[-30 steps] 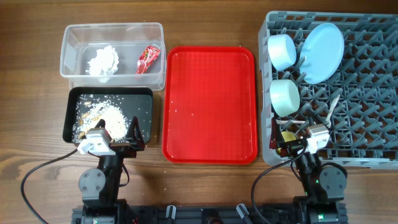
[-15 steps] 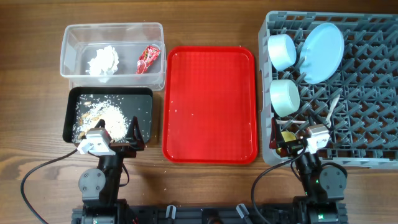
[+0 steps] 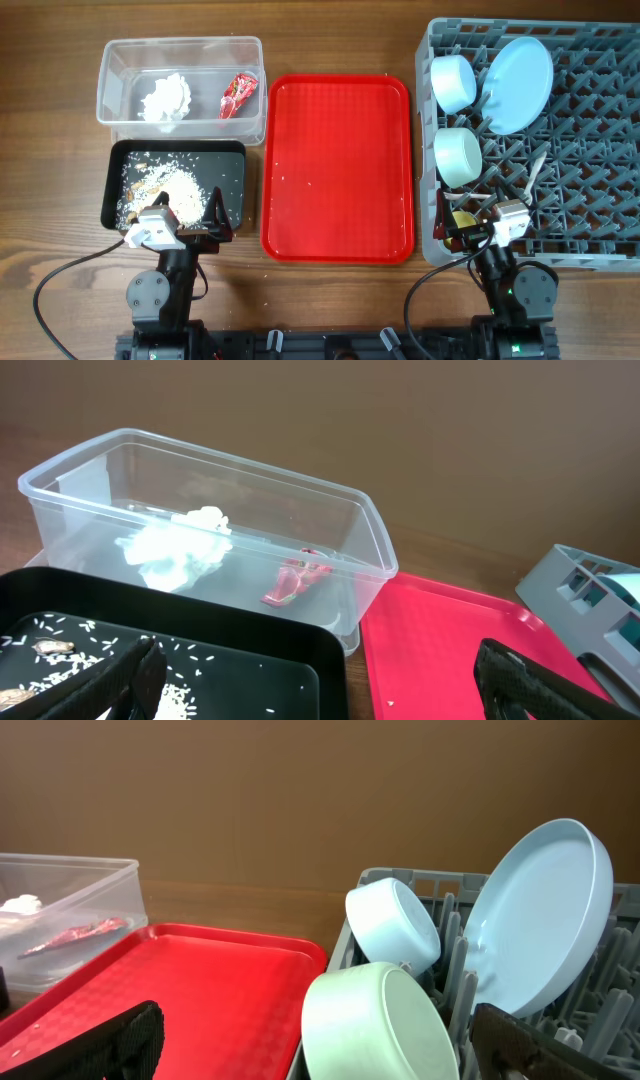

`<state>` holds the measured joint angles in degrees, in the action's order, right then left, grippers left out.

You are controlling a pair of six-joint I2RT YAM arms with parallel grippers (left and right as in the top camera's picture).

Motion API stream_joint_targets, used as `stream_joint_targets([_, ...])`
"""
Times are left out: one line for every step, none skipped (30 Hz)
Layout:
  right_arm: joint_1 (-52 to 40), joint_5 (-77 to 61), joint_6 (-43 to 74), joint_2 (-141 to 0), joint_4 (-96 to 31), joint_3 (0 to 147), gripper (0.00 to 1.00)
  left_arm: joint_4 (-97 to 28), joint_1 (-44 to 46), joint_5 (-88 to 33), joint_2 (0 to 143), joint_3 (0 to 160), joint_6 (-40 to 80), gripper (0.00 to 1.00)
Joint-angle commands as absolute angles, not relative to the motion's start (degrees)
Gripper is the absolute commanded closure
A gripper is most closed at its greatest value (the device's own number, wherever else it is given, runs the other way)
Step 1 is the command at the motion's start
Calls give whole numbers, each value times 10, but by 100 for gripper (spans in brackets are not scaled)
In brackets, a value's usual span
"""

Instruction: Sort waste into correct bins and load items into the dishwasher rack

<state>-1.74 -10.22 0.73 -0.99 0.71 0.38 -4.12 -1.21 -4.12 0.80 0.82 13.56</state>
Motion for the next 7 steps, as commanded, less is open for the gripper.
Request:
stream_joint_targets([-21, -96, 0, -3, 8, 3, 0, -42, -10, -35, 2, 4, 126, 0])
stream_joint_targets([-21, -96, 0, -3, 8, 3, 0, -42, -10, -35, 2, 4, 126, 0])
stream_joint_targets([-21, -96, 0, -3, 8, 3, 0, -42, -10, -35, 2, 4, 126, 0])
stream_joint_targets([-21, -96, 0, -3, 8, 3, 0, -42, -10, -35, 2, 4, 126, 0])
stream_joint_targets([-21, -96, 0, -3, 8, 3, 0, -42, -10, -35, 2, 4, 126, 0])
stream_joint_targets([-21, -96, 0, -3, 8, 3, 0, -42, -10, -35, 2, 4, 126, 0])
stream_joint_targets([-21, -96, 1, -3, 8, 3, 0, -42, -10, -35, 2, 4, 126, 0])
